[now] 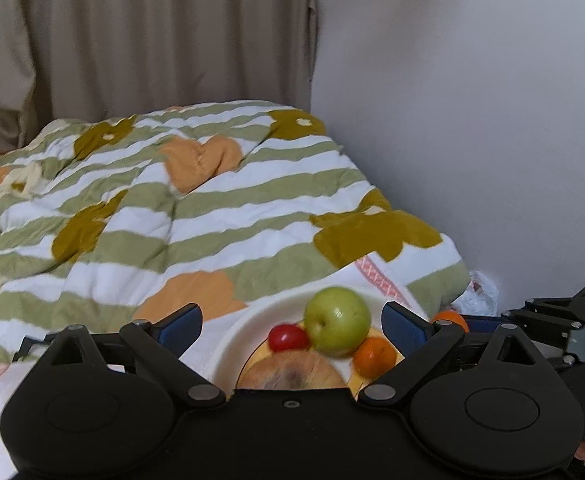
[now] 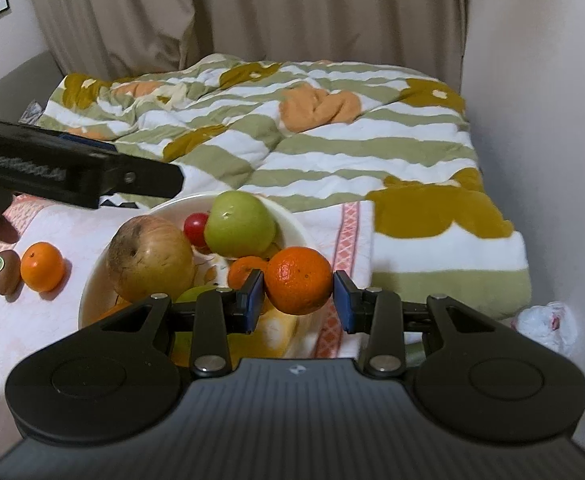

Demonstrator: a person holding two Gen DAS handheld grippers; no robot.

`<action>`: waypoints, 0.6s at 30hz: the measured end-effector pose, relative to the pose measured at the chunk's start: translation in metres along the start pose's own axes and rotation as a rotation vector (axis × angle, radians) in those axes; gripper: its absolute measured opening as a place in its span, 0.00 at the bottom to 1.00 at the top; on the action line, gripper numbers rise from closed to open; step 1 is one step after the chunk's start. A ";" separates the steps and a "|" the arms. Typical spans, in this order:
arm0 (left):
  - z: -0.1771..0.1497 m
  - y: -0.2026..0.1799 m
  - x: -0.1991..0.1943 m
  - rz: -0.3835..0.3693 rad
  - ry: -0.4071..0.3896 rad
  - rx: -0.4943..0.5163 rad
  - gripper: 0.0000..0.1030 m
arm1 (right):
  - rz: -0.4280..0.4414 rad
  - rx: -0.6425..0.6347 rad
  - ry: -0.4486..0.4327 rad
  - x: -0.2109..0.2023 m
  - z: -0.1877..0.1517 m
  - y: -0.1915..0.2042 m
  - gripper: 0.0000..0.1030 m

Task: Organize fruits
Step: 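Lower the mandarin in the right tool into the bowl and open it, then withdraw both open tools from the bowl toward the kiwi and orange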

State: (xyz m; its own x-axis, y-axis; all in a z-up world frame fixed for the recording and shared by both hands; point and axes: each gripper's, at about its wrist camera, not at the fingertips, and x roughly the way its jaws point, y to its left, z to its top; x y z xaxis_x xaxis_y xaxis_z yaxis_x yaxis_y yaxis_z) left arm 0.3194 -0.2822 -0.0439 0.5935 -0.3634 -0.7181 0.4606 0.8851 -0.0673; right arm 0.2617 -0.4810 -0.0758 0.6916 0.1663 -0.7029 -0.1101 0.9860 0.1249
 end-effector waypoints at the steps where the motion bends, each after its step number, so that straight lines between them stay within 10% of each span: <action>1: -0.002 0.002 -0.002 0.003 0.001 -0.007 0.95 | 0.004 0.000 0.003 0.002 0.000 0.001 0.51; 8: -0.019 0.010 -0.019 0.031 0.003 -0.046 0.95 | 0.023 0.007 -0.008 0.004 -0.002 0.002 0.55; 13: -0.028 0.011 -0.033 0.052 -0.005 -0.061 0.96 | 0.003 0.007 -0.054 -0.009 -0.002 0.002 1.00; 18: -0.038 0.009 -0.054 0.082 -0.029 -0.074 0.96 | -0.016 0.005 -0.080 -0.026 -0.003 0.002 1.00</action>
State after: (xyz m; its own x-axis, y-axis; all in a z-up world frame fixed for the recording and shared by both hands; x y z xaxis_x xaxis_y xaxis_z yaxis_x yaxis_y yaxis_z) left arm 0.2664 -0.2438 -0.0325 0.6464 -0.2963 -0.7031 0.3605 0.9308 -0.0608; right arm 0.2410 -0.4833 -0.0594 0.7480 0.1486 -0.6468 -0.0951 0.9885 0.1172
